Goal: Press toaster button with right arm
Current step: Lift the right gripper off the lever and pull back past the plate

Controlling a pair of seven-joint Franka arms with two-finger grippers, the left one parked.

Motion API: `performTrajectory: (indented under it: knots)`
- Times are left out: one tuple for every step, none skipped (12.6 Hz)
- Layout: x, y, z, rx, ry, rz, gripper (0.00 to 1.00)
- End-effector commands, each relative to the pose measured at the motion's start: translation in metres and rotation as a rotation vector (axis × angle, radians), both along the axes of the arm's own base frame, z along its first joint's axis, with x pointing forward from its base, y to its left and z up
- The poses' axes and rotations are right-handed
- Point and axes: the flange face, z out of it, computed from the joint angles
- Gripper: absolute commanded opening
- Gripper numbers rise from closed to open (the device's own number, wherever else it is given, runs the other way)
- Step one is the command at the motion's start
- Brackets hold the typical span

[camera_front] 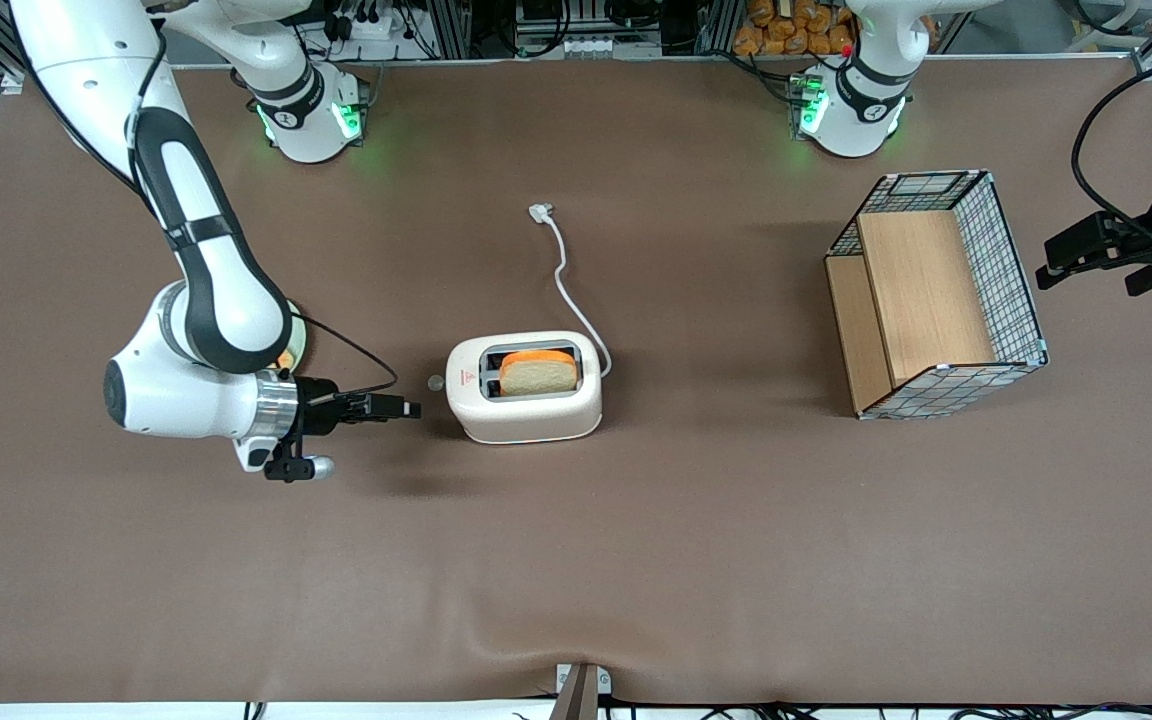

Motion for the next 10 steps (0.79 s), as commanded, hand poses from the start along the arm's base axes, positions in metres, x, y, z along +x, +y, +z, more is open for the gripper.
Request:
performTrajectory:
  knots:
    - [0.027,-0.007,0.048,-0.108,-0.083,0.108,1.00]
    - [0.029,-0.008,0.061,-0.142,-0.088,0.150,1.00]
    - [0.033,-0.025,0.069,-0.148,-0.080,0.144,1.00]
    - [0.036,-0.038,0.078,-0.135,-0.078,0.139,1.00]
    - [0.038,-0.046,0.089,-0.125,-0.076,0.140,1.00]
    - [0.040,-0.057,0.102,-0.120,-0.073,0.141,1.00]
    - [0.041,-0.068,0.117,-0.129,-0.072,0.149,1.00]
    - [0.041,-0.075,0.135,-0.183,-0.077,0.181,1.00]
    - [0.042,-0.082,0.156,-0.242,-0.097,0.207,1.00]
    - [0.041,-0.083,0.176,-0.267,-0.102,0.230,1.00]
